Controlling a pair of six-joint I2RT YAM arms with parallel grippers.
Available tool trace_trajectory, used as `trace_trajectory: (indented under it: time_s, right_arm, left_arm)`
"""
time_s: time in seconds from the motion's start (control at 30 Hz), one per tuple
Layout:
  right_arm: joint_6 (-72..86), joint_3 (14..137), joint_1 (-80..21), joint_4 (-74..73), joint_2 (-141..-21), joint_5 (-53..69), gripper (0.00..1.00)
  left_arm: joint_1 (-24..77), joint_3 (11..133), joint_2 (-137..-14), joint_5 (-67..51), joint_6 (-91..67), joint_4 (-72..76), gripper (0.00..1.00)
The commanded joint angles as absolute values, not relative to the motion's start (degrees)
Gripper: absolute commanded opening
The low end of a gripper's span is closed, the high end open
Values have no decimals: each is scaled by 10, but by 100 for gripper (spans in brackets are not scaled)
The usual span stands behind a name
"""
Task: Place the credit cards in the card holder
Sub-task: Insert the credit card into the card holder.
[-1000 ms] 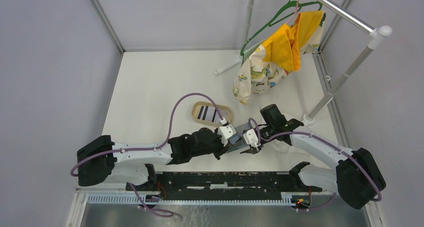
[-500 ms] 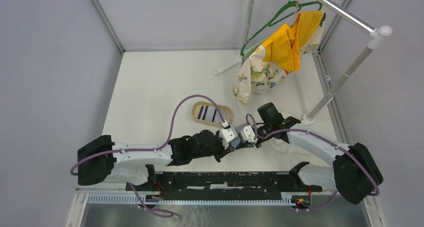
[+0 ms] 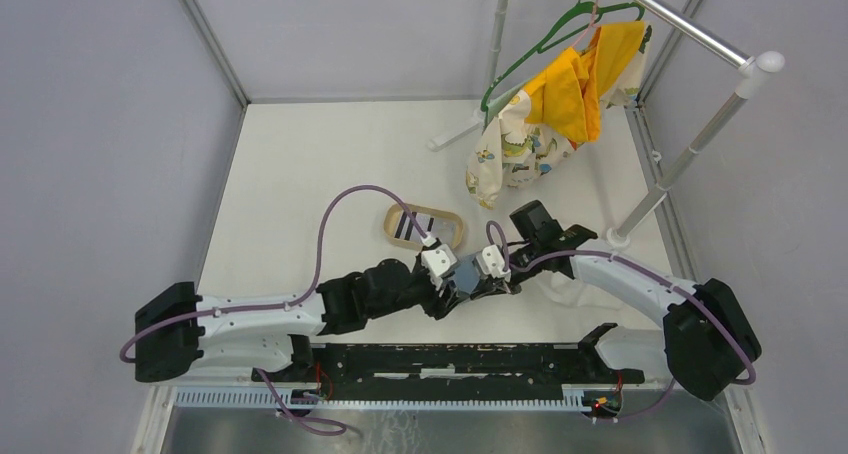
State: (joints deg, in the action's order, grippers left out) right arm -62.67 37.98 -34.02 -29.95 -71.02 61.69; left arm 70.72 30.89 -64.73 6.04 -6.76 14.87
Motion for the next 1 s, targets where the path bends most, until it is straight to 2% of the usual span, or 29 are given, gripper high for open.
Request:
trace_trajectory:
  time_s: [0.0,0.1,0.13,0.2,0.33,0.5,0.77,0.97]
  right_arm:
    - [-619,409,-331,-317,-706,636,0]
    - [-585,407,-301,-296,-692,646,0]
    - [-564,403,-289,-277,-683,650,0]
    - [-494,385,-265,-217,-664,660,0]
    - [-298,332,-223,-38,-623,701,0]
    - [-55,282,-200,177,-616,722,0]
    - [190,246,-194,361,-645,687,0]
    - [287,232,-194,434,-660,681,0]
  left_arm:
    - [705,274,-573,116,-86,205,72]
    - [702,221,-495,122,-113,241,94]
    - [699,206,-470,122,-122,251,98]
    - [691,181,-421,114,-136,272,100]
    - [658,133,-391,77,-189,346,100]
    - [582,95,-454,14,-295,477,97]
    - [559,84,-591,-27,-329,650,89]
    - [558,122,-657,-30,-335,669,75]
